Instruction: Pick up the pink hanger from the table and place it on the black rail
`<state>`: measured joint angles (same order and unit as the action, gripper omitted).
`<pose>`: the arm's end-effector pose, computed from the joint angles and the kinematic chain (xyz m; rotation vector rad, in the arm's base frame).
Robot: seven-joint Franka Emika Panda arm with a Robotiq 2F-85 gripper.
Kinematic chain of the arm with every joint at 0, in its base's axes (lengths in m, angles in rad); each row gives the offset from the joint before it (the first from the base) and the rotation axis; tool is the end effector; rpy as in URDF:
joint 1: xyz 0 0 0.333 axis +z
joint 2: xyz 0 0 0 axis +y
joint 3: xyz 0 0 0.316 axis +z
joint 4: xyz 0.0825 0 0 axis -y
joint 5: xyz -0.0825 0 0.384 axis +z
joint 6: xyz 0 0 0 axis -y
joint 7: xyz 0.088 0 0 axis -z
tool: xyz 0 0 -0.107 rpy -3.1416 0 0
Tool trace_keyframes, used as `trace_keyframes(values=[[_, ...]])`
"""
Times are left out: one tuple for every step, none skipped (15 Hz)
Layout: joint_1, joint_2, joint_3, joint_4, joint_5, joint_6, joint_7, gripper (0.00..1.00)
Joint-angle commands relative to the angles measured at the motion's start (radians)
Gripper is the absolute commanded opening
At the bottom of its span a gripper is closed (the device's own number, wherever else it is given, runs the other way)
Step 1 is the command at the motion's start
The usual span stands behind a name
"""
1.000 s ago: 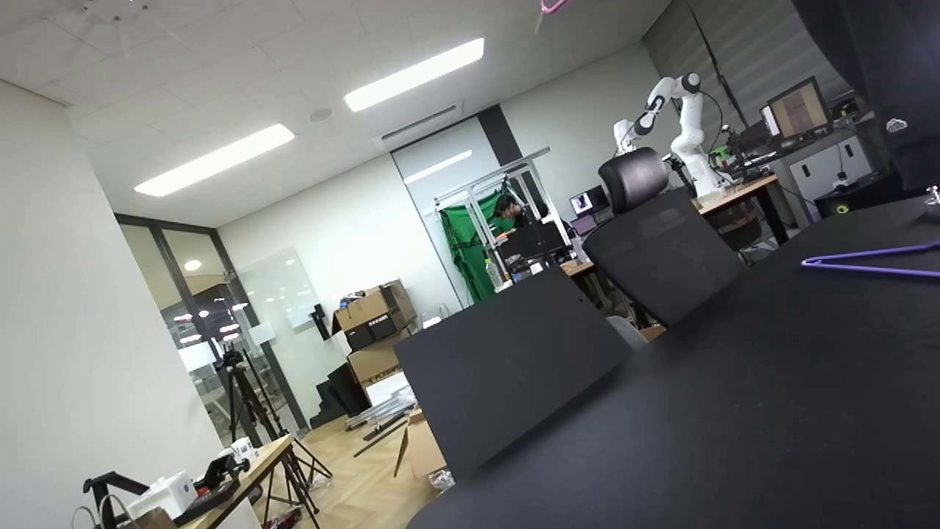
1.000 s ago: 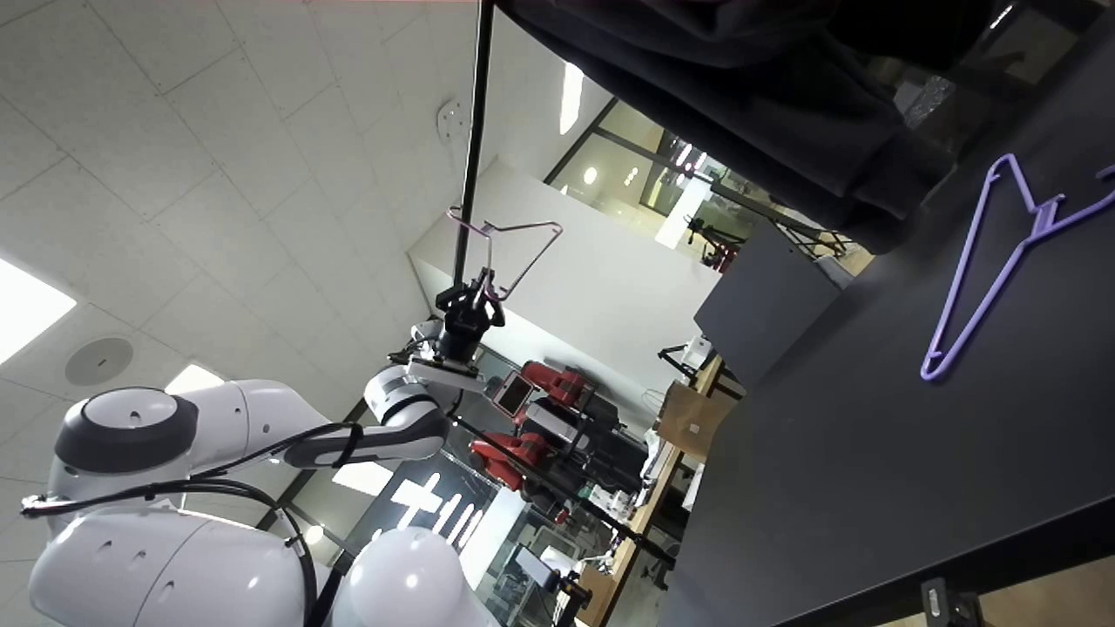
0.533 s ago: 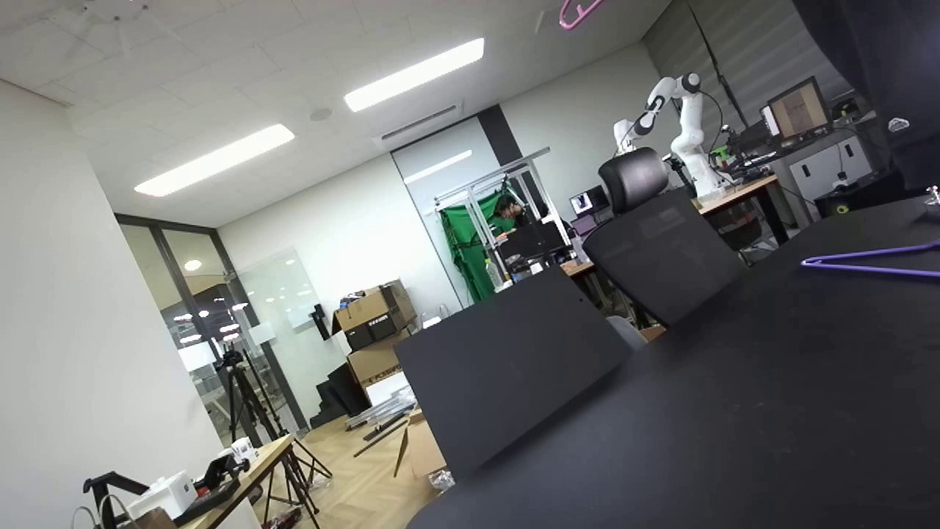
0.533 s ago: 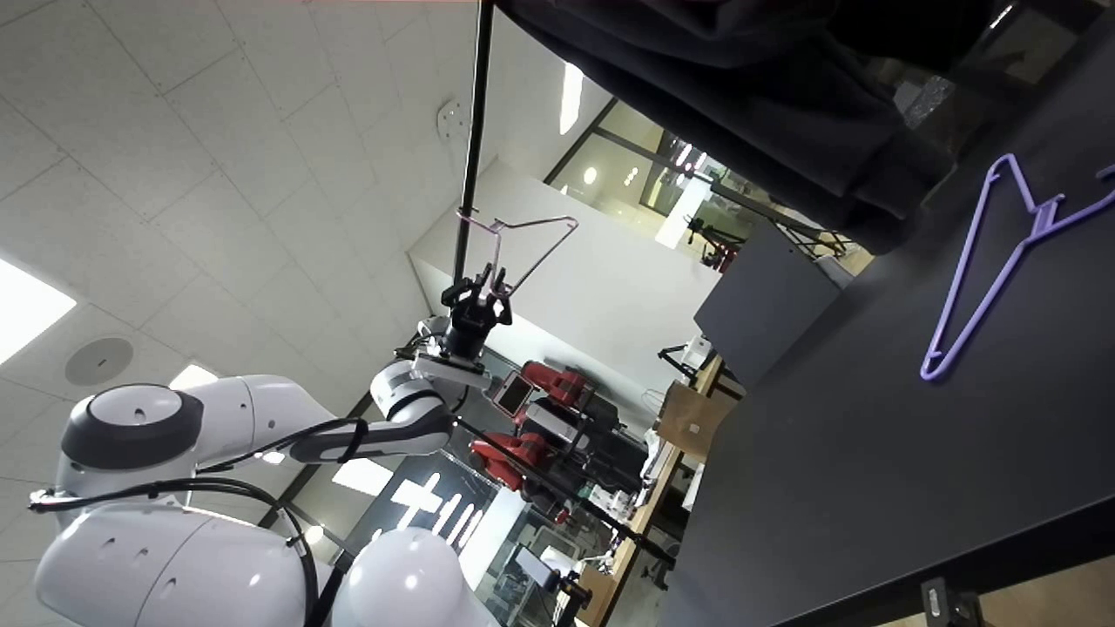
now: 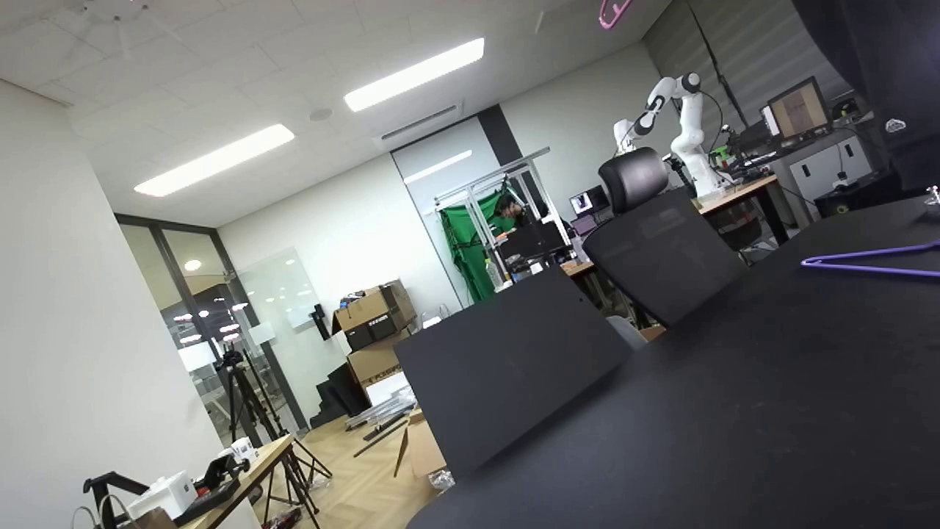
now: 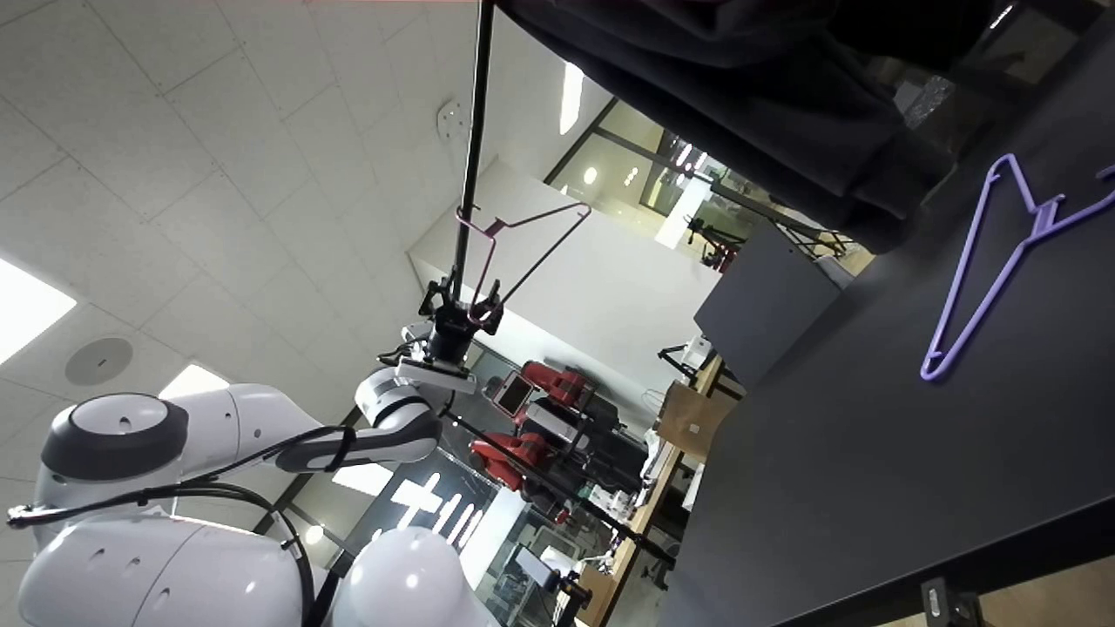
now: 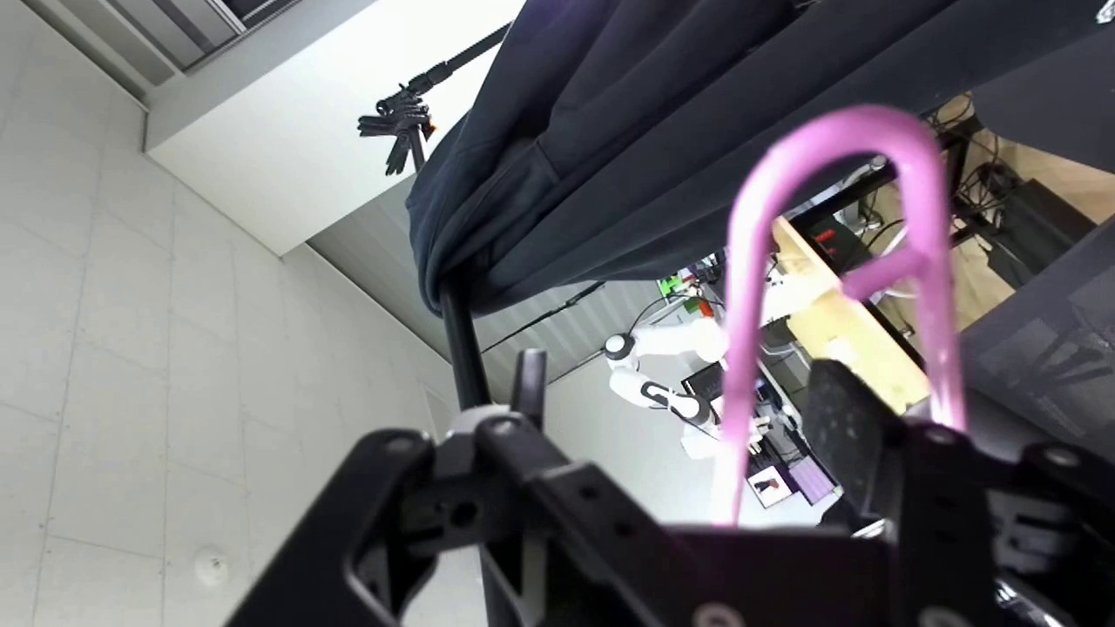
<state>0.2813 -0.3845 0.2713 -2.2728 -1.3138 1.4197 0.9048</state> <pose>0.3991 0.1292 0.5697 1.6912 -0.2117 0.6500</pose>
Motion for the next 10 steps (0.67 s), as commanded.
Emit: trace_keyframes(values=[[0.025, -0.048, 0.014, -0.025, 0.012, -0.010, -0.026, 1.00], [0.030, -0.052, 0.019, -0.028, 0.012, -0.010, -0.029, 1.00], [0.035, -0.053, 0.024, -0.030, 0.012, -0.011, -0.032, 1.00], [0.042, -0.055, 0.028, -0.033, 0.012, -0.007, -0.035, 1.00], [0.047, -0.056, 0.033, -0.036, 0.012, -0.006, -0.035, 1.00], [0.053, -0.057, 0.037, -0.040, 0.012, -0.003, -0.035, 1.00], [0.059, -0.056, 0.042, -0.043, 0.011, -0.001, -0.035, 1.00], [0.064, -0.053, 0.046, -0.044, 0.012, -0.001, -0.037, 1.00], [0.071, -0.053, 0.049, -0.048, 0.014, 0.002, -0.041, 1.00], [0.076, -0.054, 0.053, -0.051, 0.014, 0.004, -0.045, 1.00]])
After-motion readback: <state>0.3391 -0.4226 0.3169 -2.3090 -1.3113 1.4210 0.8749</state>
